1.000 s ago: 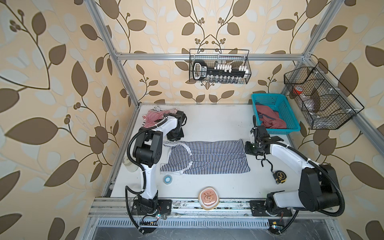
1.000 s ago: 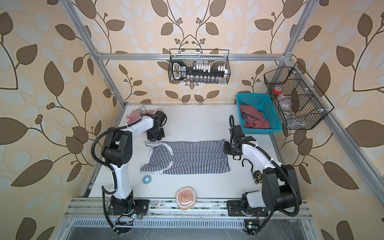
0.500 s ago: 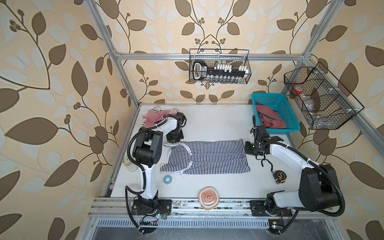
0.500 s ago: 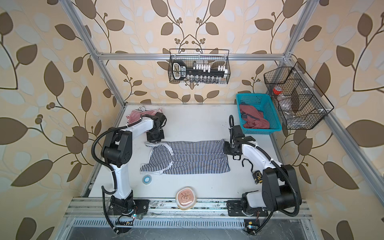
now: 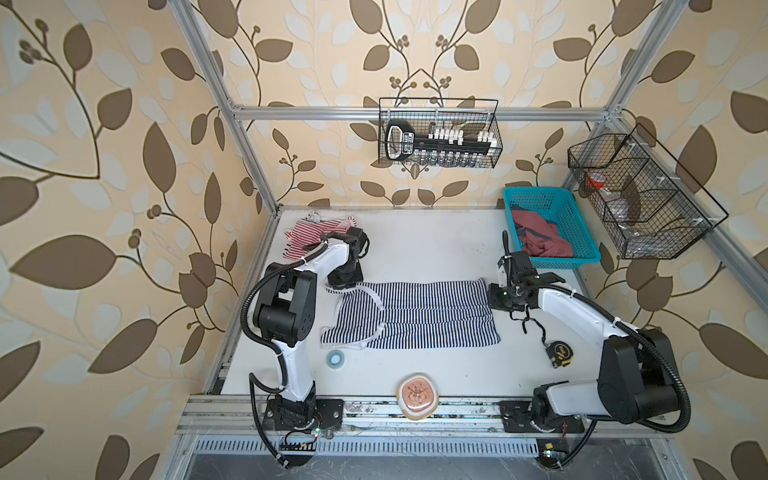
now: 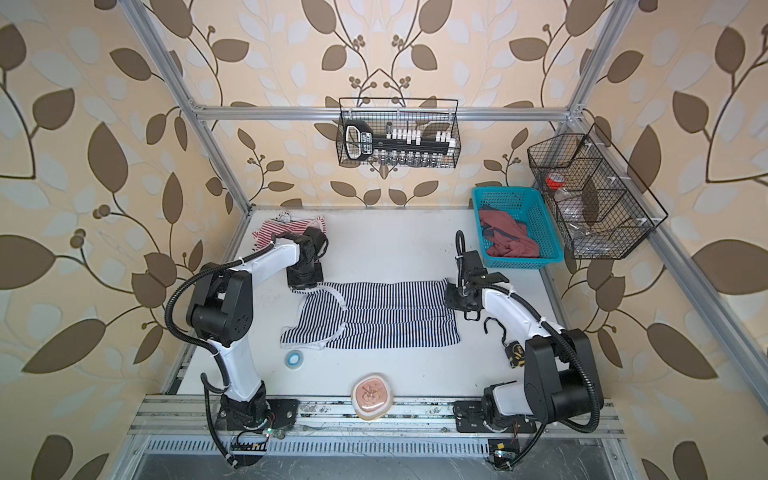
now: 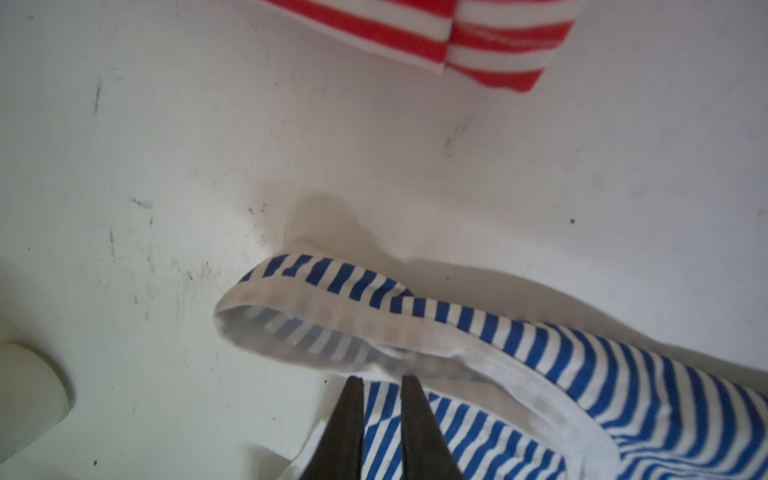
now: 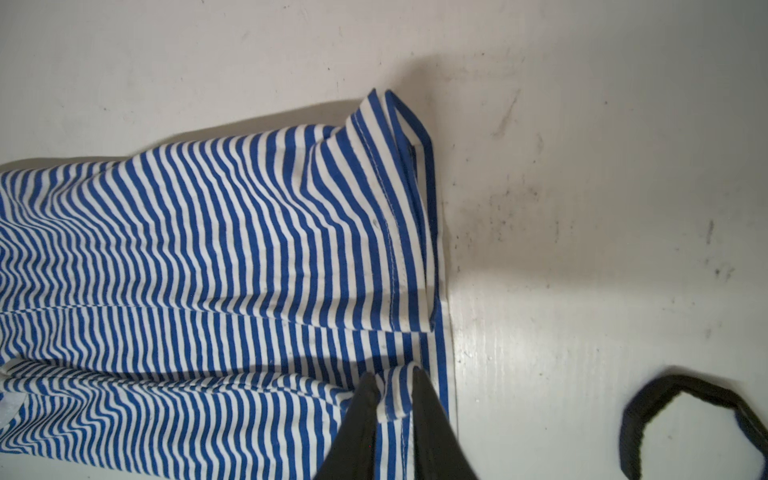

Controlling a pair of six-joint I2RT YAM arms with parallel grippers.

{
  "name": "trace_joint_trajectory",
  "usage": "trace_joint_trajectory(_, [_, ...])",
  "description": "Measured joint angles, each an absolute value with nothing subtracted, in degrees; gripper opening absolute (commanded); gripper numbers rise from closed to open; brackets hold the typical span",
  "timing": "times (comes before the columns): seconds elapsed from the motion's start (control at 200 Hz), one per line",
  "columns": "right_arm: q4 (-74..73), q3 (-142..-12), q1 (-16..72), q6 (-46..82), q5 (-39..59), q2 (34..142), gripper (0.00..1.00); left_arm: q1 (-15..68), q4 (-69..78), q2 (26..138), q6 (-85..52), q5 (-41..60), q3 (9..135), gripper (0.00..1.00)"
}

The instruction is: Fold and stack the tank tops

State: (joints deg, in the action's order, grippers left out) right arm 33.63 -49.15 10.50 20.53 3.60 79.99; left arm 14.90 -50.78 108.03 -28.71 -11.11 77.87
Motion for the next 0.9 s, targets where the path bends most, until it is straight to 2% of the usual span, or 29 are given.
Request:
trace_joint_trajectory(0.365, [33.6, -49.1, 11.5, 20.6, 3.6, 80.0, 0.18, 14.9, -50.7, 105.9, -29.3, -12.4, 73.7, 0.18])
trace_joint_trajectory(0.6, [34.1, -51.3, 15.0, 20.4, 5.2, 80.8, 0.0, 15.1, -50.2, 99.9, -30.7, -7.6, 77.1, 0.18])
trace_joint_trajectory(0.755, [33.6, -56.3, 18.1, 19.9, 7.4, 85.9, 0.0, 17.1, -48.2, 100.1, -31.4, -2.8, 80.6, 0.15])
trace_joint_trajectory(0.9, [32.7, -57.9, 19.0, 19.0, 10.4, 91.3, 0.0, 20.4, -46.9, 105.1, -31.6, 1.0, 81.1, 0.14])
